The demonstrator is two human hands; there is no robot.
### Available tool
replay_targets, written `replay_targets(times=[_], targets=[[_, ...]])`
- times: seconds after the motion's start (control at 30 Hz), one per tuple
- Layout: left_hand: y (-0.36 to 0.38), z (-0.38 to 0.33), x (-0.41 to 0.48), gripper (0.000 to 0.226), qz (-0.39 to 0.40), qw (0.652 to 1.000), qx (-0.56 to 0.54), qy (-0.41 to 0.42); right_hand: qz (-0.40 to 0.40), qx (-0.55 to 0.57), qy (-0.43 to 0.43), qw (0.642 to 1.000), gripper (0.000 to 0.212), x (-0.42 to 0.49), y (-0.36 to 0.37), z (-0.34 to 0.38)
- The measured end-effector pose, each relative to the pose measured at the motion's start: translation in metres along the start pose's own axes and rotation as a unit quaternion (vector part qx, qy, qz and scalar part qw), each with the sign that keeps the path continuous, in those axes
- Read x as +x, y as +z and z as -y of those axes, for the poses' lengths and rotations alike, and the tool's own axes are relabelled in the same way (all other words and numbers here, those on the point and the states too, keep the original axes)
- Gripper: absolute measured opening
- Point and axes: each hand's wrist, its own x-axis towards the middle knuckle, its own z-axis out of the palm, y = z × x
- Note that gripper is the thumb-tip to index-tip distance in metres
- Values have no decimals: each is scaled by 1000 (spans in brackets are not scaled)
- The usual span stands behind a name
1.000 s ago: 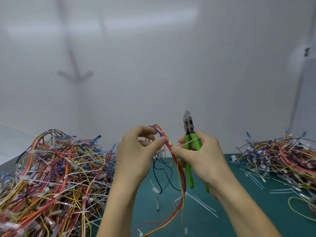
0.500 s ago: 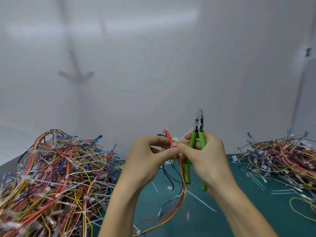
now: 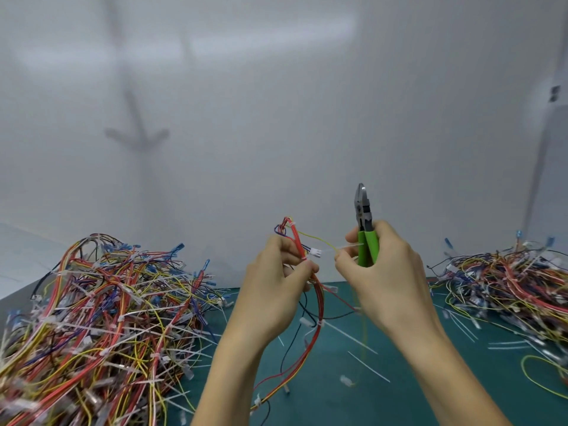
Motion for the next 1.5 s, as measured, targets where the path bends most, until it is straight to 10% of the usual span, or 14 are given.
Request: replay_targets(times=[0.4,0.67,1.5], targets=[[-23,7,3,7,-52,995,-83,-18,38,-77,-5,996,22,6,-14,-4],[-23,9,6,12,-109,990,-86,-13,266,-194,-53,943,55,-7,-9,7],[-20,7,6,15,-86,994,-58,15,219,-147,-71,962,54,-12,7,4]])
